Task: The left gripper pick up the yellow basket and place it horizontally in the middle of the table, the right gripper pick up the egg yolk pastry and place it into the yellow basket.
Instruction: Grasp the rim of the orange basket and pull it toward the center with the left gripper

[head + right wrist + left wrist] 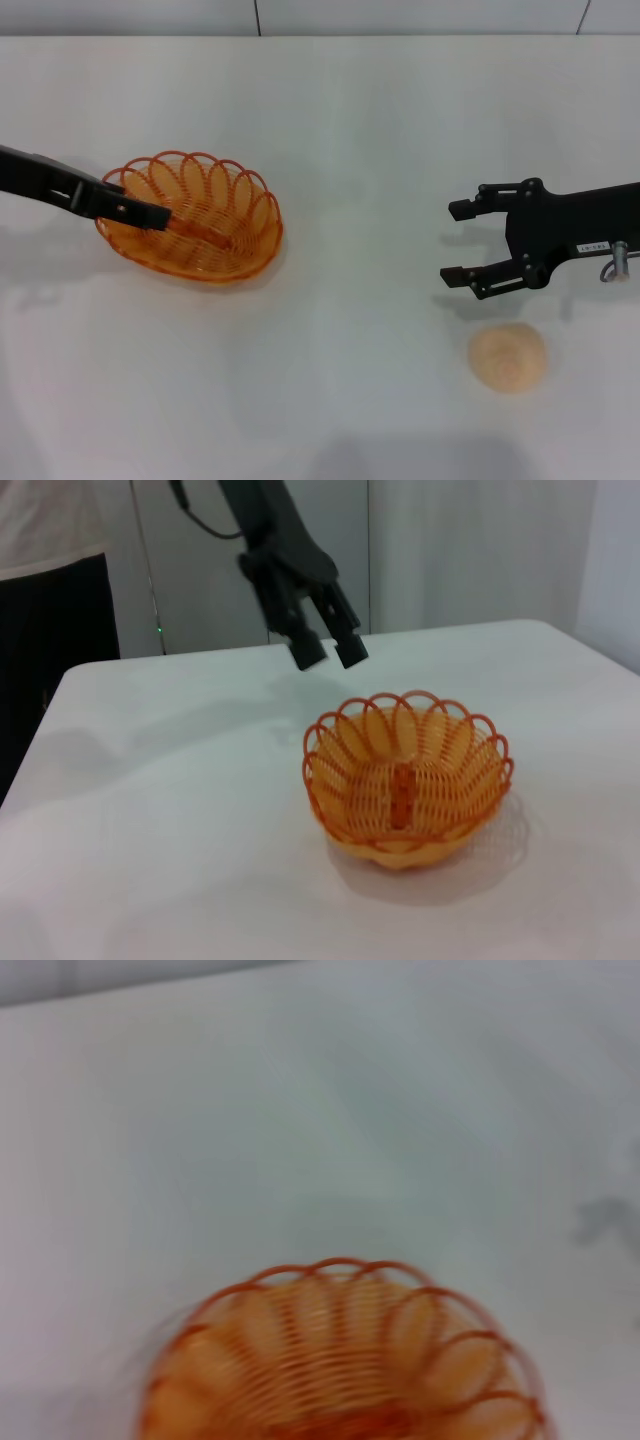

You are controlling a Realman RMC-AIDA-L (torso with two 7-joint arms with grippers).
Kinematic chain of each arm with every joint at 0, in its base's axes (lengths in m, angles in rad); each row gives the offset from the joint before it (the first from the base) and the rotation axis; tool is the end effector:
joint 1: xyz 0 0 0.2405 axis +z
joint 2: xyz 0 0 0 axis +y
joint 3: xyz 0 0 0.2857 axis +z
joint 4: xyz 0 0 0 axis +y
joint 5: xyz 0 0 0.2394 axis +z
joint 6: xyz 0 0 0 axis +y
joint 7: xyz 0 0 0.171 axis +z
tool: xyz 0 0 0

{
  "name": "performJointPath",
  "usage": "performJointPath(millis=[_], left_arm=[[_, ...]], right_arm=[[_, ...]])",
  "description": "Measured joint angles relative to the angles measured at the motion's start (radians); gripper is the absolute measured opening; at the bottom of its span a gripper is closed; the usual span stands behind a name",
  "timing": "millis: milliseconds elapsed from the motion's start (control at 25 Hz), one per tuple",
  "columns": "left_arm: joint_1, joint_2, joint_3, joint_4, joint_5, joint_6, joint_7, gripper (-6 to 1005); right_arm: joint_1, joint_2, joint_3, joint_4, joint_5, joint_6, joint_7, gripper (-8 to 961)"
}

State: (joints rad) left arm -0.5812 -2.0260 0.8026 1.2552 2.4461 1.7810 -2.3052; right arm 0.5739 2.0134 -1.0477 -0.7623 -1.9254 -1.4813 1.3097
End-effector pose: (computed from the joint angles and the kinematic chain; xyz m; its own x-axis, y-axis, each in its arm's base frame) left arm -0.2629 0.3941 0.0602 0.6388 0.7630 0.0987 0.7560 -0.5987 -0.2645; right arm 0.2558 0.3977 -0.0432 0.9570 -0.0805 -0.2788 -0.1302 -0.9778 -0.1644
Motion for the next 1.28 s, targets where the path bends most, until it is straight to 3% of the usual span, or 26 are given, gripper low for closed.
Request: performJointPath(millis=[240,560,840,1080,1280], left_arm=[[-0.07,0.004,0.013,-0.003,0.207,-0.053,-0.077,796],[-0.083,0.003,0.073,-0.058,0.319,-0.191,-0.103,786],[-0.088,0.002,0.073,-0.13,0.323,-0.283,-0.093,778],[-0.13,-0.002,0.075,-0.284,0.322,-0.386,-0.071,771],[-0.14,-0.005,0.075,-0.321,0.322,-0.428,-0.069,765]], right_arm=[[-0.001,0.001,0.0,0.0,0.014,-0.008,-0.009,841],[-0.006,0.001,0.0,0.0,0.019,-0.009,-0.009,841],[-0.006,0.003,-0.001,-0.001,0.02,-0.011,-0.009,842],[-0.004,0.004,-0.002,-0.001,0.02,-0.011,-0.009,842],[-0.004,0.004,-0.002,0.002,0.02,-0.006,-0.009,842]])
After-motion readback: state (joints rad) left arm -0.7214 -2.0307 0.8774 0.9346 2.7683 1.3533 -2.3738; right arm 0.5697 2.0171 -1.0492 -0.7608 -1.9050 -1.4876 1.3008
